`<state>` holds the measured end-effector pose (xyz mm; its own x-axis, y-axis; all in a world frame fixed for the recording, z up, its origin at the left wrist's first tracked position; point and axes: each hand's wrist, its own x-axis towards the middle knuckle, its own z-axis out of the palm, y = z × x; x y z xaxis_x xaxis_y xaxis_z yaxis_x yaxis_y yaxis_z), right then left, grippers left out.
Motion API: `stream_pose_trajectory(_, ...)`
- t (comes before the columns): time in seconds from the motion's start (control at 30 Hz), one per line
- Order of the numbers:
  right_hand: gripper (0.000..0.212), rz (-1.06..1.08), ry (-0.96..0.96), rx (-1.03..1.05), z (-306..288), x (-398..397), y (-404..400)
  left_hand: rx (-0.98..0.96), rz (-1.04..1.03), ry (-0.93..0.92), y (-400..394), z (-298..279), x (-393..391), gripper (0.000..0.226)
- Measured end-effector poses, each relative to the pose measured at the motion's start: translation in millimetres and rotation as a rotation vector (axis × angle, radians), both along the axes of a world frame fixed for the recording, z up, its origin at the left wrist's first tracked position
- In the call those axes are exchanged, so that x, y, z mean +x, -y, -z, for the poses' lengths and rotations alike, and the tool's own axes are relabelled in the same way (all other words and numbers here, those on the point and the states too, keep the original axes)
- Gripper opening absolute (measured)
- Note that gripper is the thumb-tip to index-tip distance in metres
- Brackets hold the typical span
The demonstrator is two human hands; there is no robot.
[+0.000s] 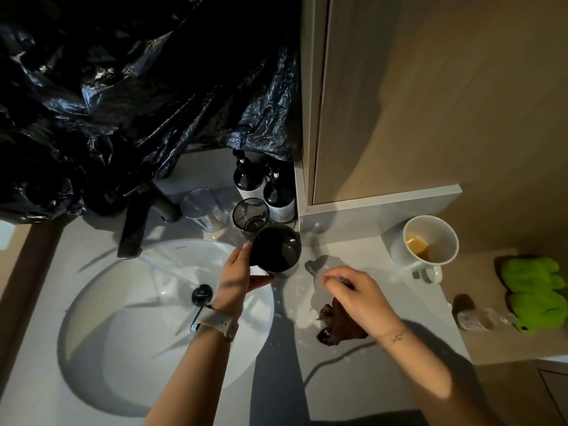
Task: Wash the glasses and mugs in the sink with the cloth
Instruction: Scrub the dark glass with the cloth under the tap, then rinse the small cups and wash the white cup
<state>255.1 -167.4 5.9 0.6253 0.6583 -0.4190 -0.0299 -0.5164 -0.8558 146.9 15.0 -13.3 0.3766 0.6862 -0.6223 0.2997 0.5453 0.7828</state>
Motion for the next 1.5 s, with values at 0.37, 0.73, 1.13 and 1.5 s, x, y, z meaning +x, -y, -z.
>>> stream_pose_trajectory(0.37, 0.019, 0.311, 0.081, -0.003, -30.1, 35.7, 85.4, 0.675, 0.308, -0.039, 115.6, -18.5, 20.7, 0.022)
stream_pose_trajectory(0.73, 0.022, 0.432, 0.065, -0.105, -26.9, 63.3, 157.2, -0.032, 0.651, 0.243, 201.4, -0.1, 117.0, 0.012)
stream_pose_trajectory(1.13, 0.021, 0.387, 0.079, -0.106, -25.3, 44.2, 140.6, 0.257, 0.609, 0.268, 164.9, 20.9, 62.3, 0.029)
stream_pose_trajectory(1.5, 0.019, 0.314, 0.081, -0.012, -47.1, -31.0, 46.0, 0.167, 0.446, 0.372, 74.3, -6.5, -69.9, 0.031)
